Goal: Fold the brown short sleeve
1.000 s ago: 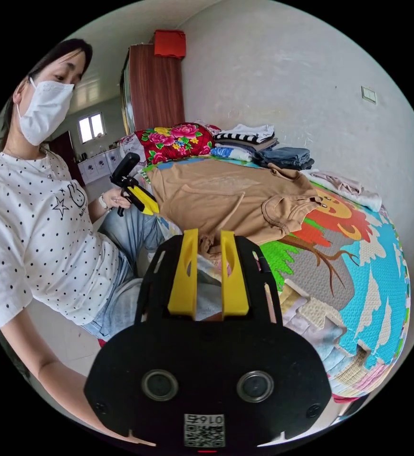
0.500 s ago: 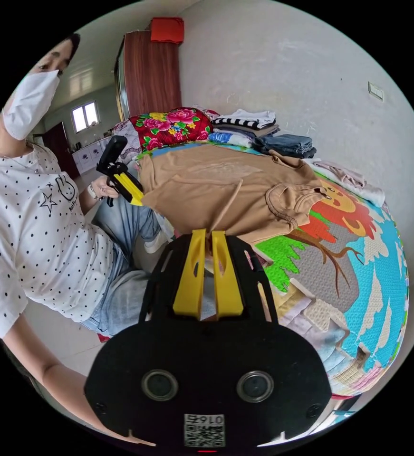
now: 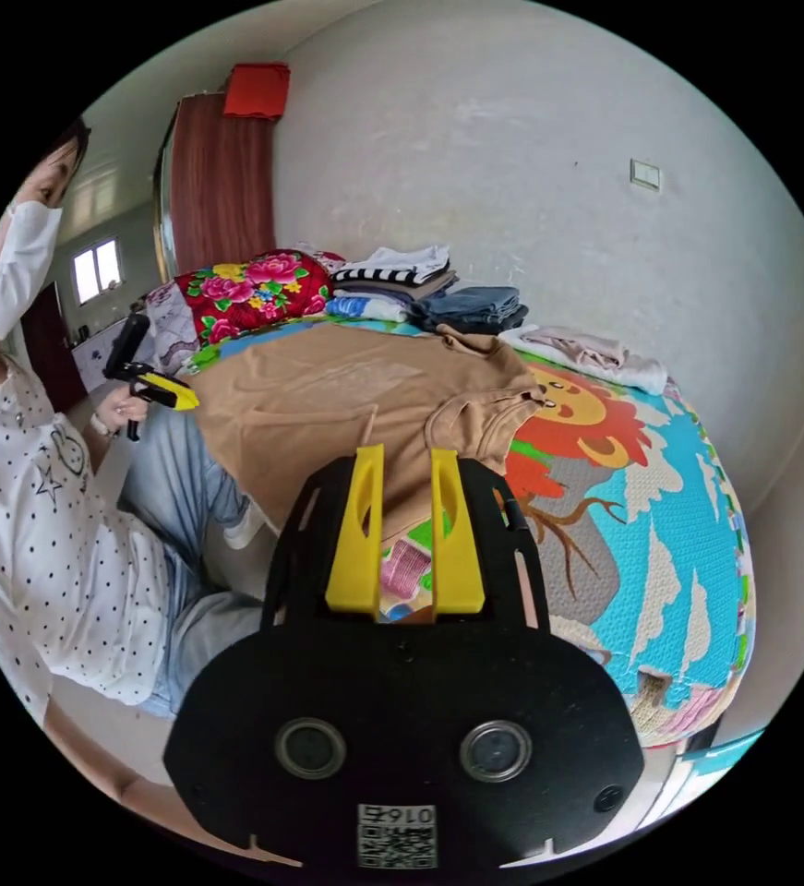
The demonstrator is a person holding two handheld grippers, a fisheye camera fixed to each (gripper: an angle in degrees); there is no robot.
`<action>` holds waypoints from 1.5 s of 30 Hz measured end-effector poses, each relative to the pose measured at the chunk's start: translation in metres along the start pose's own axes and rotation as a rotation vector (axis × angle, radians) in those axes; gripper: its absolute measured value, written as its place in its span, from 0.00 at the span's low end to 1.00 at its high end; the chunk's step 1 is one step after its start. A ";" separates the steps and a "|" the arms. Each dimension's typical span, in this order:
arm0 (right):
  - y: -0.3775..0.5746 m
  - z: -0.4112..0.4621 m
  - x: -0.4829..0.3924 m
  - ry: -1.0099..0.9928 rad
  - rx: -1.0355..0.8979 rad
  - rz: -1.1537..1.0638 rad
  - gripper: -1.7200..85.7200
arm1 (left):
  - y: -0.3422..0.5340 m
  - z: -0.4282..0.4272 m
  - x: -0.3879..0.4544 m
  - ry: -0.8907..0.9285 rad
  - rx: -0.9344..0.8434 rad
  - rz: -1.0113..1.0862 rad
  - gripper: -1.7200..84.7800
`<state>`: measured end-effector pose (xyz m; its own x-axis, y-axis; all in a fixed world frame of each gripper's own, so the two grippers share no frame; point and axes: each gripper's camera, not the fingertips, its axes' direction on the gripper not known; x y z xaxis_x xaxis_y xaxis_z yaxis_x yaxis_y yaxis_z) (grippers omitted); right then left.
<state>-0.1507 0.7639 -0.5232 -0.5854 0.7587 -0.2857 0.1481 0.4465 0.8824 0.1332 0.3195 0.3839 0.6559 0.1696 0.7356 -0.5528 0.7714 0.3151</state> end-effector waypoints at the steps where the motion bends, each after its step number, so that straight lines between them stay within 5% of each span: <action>1: -0.007 0.003 0.000 0.028 0.002 0.002 0.11 | -0.004 -0.022 -0.015 -0.088 0.064 -0.034 0.01; 7: -0.110 0.069 0.027 0.186 -0.156 0.032 0.11 | -0.092 -0.055 -0.094 -0.510 0.026 -0.069 0.01; 13: -0.195 0.161 0.056 0.187 -0.437 0.013 0.05 | -0.175 0.020 -0.176 -0.662 -0.302 -0.099 0.01; 21: -0.243 0.213 0.090 0.307 -0.555 -0.045 0.02 | -0.233 0.052 -0.198 -0.827 -0.367 -0.028 0.01; 23: -0.258 0.213 0.102 0.246 -0.599 -0.046 0.02 | -0.246 0.044 -0.196 -0.827 -0.367 -0.042 0.01; 26: -0.299 0.181 0.136 0.201 -0.370 0.031 0.03 | -0.278 0.021 -0.182 -0.751 -0.173 -0.019 0.01; 31: -0.362 0.207 0.206 0.223 -0.181 0.174 0.13 | -0.382 0.076 -0.187 -0.212 -0.155 0.057 0.07; 38: -0.339 0.304 0.273 0.132 -0.398 0.167 0.17 | -0.508 0.168 -0.190 -0.272 -0.042 0.233 0.10; 45: -0.322 0.286 0.328 0.129 -0.331 0.275 0.17 | -0.612 0.262 -0.254 -0.184 -0.312 -0.020 0.06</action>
<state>-0.1626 1.0051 -1.0082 -0.6580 0.7530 0.0067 0.0612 0.0446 0.9971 0.1699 -0.3565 0.1612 0.5462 0.0613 0.8354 -0.3390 0.9282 0.1535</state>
